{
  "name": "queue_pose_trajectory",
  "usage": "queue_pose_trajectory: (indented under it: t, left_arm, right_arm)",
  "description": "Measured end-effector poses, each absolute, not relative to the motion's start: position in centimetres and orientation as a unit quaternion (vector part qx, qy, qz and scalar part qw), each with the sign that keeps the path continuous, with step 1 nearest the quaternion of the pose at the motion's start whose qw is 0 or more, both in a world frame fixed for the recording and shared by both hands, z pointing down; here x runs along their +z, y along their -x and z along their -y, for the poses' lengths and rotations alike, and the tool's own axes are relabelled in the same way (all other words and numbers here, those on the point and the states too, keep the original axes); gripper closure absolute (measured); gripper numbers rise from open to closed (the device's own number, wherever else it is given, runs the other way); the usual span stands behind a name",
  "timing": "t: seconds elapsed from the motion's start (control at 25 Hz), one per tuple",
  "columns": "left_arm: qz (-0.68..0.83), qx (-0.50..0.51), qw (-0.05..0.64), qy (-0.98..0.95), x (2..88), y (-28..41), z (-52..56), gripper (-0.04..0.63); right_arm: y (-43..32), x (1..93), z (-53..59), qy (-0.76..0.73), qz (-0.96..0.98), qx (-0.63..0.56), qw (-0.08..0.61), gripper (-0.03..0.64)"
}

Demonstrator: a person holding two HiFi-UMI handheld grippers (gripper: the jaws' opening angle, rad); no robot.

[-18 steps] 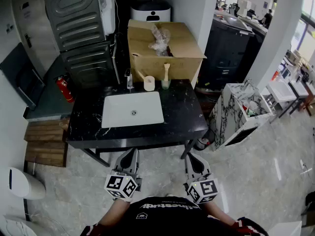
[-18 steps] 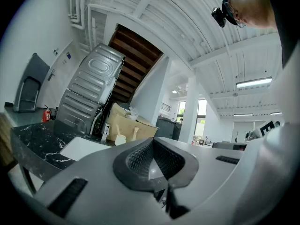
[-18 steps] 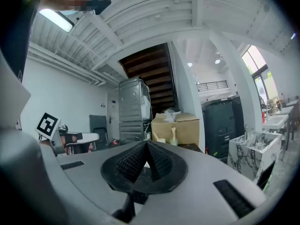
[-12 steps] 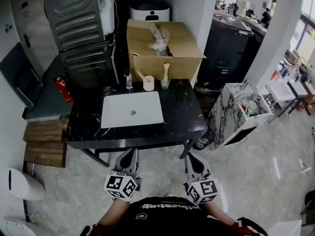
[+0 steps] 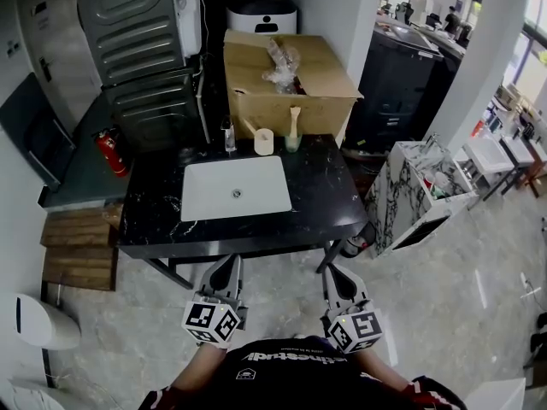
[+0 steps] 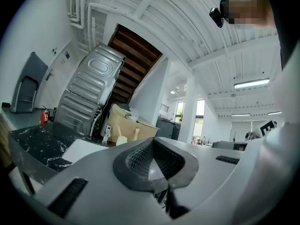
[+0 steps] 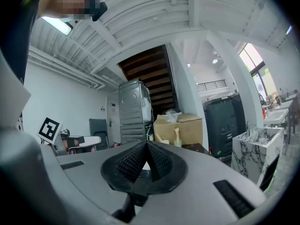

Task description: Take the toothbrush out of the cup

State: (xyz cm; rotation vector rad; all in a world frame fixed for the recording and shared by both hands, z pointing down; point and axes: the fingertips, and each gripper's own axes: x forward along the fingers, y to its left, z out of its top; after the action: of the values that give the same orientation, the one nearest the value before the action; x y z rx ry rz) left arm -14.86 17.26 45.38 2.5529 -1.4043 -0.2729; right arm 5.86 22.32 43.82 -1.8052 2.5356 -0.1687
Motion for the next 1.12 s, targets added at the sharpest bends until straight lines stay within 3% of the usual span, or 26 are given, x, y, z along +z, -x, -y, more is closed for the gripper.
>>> queue_pose_trajectory:
  t: [0.56, 1.12]
  left_arm:
    - [0.474, -0.089, 0.12, -0.868, 47.1, 16.2, -12.8, 0.581]
    - [0.485, -0.082, 0.091, -0.866, 45.8, 11.4, 6.7, 0.581]
  right_arm:
    - [-4.6, 45.2, -17.9, 0.584, -0.809, -0.065, 0.012, 0.581]
    - [-8.2, 44.9, 3.5, 0.544, -0.836, -0.062, 0.022, 0.581]
